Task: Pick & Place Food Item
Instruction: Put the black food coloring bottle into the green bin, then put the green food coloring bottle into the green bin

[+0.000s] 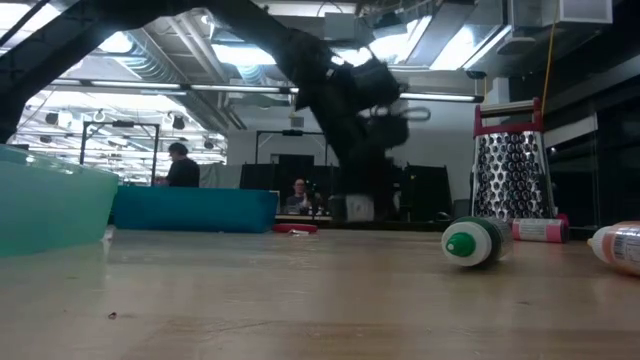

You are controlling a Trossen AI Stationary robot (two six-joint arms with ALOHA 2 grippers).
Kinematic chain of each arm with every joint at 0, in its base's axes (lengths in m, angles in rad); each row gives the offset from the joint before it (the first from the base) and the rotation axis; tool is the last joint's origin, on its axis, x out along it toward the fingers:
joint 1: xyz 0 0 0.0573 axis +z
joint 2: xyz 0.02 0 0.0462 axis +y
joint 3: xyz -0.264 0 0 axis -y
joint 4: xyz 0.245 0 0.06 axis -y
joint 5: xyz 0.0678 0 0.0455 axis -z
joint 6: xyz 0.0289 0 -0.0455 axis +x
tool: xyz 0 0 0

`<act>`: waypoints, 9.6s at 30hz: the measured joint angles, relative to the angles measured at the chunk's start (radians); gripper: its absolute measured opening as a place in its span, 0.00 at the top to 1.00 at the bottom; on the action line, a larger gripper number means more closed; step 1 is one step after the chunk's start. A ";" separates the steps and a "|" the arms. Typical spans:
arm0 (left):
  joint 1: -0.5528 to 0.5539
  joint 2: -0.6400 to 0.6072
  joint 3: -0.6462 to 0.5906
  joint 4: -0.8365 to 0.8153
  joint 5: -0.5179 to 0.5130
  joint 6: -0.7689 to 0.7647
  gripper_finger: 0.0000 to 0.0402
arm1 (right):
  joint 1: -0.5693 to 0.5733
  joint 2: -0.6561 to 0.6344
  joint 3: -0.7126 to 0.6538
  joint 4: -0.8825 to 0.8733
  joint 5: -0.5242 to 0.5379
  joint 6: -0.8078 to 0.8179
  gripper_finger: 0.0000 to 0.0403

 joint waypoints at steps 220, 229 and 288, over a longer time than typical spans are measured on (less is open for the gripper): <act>-0.496 0.011 0.258 -0.206 -0.393 -1.300 0.73 | 0.000 0.003 0.000 0.046 0.182 0.135 0.55; -0.595 -0.231 0.258 -0.423 -0.616 -1.281 0.73 | 0.000 0.003 0.000 0.041 0.185 0.135 0.55; -1.410 -0.901 -0.988 -0.074 -0.425 -2.048 0.73 | -0.001 0.085 0.000 0.042 0.376 0.240 0.55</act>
